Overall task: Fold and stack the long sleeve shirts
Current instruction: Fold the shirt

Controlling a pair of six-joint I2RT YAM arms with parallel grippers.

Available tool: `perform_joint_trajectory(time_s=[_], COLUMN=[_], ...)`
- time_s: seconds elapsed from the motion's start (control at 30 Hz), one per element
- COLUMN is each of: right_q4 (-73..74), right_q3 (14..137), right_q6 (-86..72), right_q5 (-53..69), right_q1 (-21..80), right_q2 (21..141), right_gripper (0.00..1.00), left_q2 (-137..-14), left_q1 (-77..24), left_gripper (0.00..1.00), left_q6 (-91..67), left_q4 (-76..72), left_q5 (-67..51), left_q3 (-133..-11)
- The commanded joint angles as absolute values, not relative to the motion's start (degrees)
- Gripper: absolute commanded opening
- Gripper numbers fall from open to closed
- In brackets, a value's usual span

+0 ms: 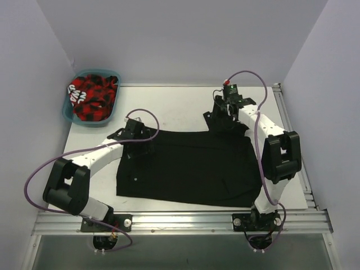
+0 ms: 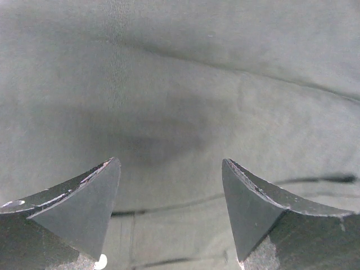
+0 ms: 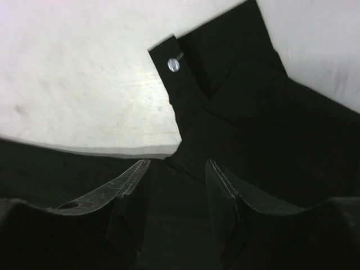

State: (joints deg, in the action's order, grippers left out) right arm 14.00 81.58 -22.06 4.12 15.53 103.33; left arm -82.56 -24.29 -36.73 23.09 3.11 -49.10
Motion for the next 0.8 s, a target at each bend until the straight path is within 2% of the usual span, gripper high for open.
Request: perform_joint_trajectory(time_s=[0.0, 0.1, 0.23, 0.27, 0.3, 0.5, 0.63, 0.77], right_q4=[18.3, 18.2, 18.3, 18.4, 18.5, 19.9, 20.2, 20.2], right_q3=[81.7, 77.5, 72.3, 71.3, 69.5, 63.5, 59.5, 57.0], right_q6=[-19.6, -21.4, -25.7, -26.5, -26.6, -29.3, -29.2, -28.9], right_q5=[1.9, -2.7, -1.8, -1.7, -2.1, -3.0, -2.4, -2.7], right_q1=[16.5, 15.4, 11.0, 10.5, 9.5, 5.9, 5.3, 5.2], right_q2=[104.2, 101.1, 94.9, 92.1, 90.7, 81.5, 77.9, 76.6], right_gripper=[0.43, 0.45, 0.54, 0.57, 0.63, 0.80, 0.82, 0.82], left_q2=[-86.6, -86.3, -86.0, -86.6, -86.9, -93.2, -100.4, -106.4], left_q1=[-24.3, -23.4, -20.0, -19.2, -18.0, -16.0, -15.0, -15.0], left_gripper=[0.82, 0.82, 0.83, 0.95, 0.97, 0.97, 0.96, 0.89], left_q6=[-36.2, -39.0, -42.9, -43.3, -44.2, -48.2, -50.0, -52.3], left_q4=[21.9, 21.5, 21.5, 21.8, 22.6, 26.4, 30.1, 32.3], left_q5=[2.9, 4.7, 5.2, 5.0, 6.2, 10.7, 11.7, 12.7], left_q3=[-52.2, -52.6, -55.1, -55.8, -58.1, -65.9, -74.8, -81.3])
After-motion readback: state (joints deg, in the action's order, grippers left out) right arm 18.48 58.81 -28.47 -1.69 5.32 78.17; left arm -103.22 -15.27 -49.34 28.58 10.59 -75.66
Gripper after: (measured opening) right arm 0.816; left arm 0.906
